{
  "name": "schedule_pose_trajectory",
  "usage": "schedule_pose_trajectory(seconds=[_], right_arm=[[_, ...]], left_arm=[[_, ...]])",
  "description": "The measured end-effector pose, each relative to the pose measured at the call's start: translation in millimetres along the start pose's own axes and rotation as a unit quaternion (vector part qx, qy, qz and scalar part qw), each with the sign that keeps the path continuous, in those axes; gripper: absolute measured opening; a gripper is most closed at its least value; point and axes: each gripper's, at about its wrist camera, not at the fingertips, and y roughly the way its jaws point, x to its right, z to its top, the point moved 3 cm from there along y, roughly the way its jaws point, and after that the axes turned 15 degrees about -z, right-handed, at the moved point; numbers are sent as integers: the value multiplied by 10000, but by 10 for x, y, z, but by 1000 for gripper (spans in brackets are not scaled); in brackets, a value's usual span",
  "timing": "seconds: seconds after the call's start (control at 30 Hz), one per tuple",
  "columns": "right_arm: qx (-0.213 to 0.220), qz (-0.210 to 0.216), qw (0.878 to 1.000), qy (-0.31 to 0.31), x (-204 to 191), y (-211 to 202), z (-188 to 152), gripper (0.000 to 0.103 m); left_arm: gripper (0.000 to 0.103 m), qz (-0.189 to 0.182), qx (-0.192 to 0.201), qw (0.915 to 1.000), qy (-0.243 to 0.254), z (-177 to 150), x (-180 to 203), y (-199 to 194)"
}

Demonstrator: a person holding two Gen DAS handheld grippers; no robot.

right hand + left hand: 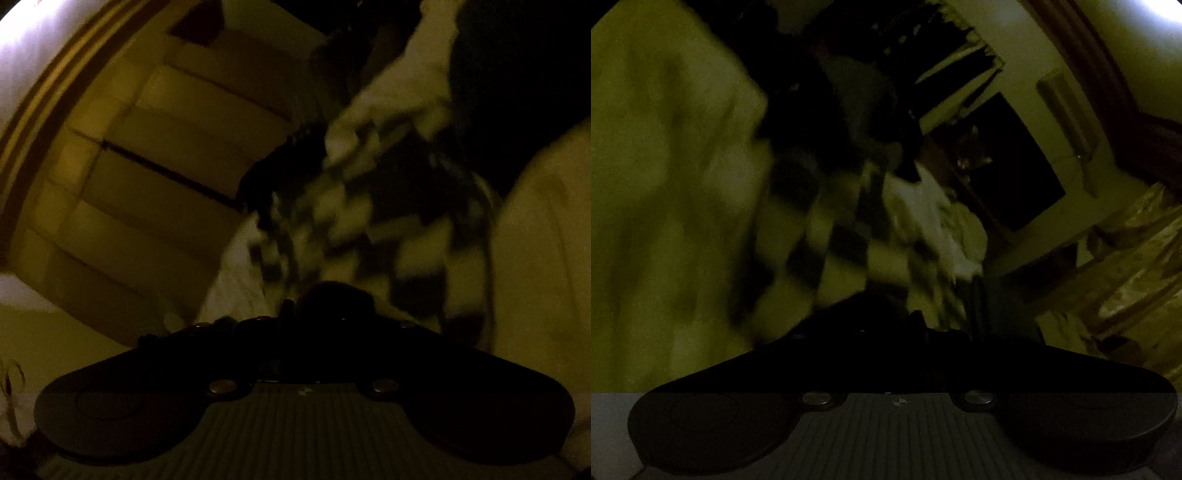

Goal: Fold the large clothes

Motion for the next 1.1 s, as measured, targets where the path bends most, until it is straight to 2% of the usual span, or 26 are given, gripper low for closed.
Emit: schedule_pose_trajectory(seconds=[0.1,0.17,0.23,0.3,0.37,0.43,0.5,0.6,0.63,0.7,0.73,0.77,0.83,0.9,0.97,1.03,1.1], right_arm=[[176,-58,9997,180,-49,108,495,14],[306,-58,9992,242,-62,251,870,14],[562,-263,9975,338,-21,408,1143,14],[787,-442,9953,350,49,614,1394,14],[787,-673,9932,524,196,889,1569,14],[763,-1001,9885,843,386,1166,1608,15],[687,-1172,9860,968,555,1407,1567,16],[847,-1352,9853,603,620,1544,1462,15],[899,-1405,9852,402,620,1523,1450,17],[943,-1507,9840,103,556,1524,1408,27],[960,-1505,9839,31,535,1513,1412,39],[1012,-1471,9839,-4,504,1487,1407,55],[1246,-1443,9816,-67,433,1389,1394,72],[1516,-1618,9748,-243,339,1264,1377,73],[1662,-1779,9690,-430,278,1141,1324,73],[1699,-1879,9660,-518,254,1055,1263,74],[1681,-1926,9649,-600,215,981,1169,75]], left_arm=[[67,254,87,9994,215,398,11,247],[67,670,134,9968,411,603,-29,438],[66,1006,150,9936,493,767,-133,640],[67,1247,92,9915,372,877,-327,833],[68,1515,38,9884,140,912,-555,987],[75,1584,123,9872,-117,893,-732,1073],[90,1477,317,9879,-342,890,-849,1034],[103,1282,412,9896,-496,889,-920,1031],[103,1237,402,9902,-517,894,-913,1032],[103,1274,417,9898,-492,914,-844,1030],[103,1331,440,9891,-441,925,-792,1008],[103,1387,473,9885,-366,932,-744,980],[103,1616,684,9845,-27,923,-546,934],[103,1964,901,9750,512,908,-329,833],[103,2351,1054,9589,1185,853,-98,750],[103,2537,955,9469,1728,724,97,733],[103,2469,629,9441,2092,521,243,783]])
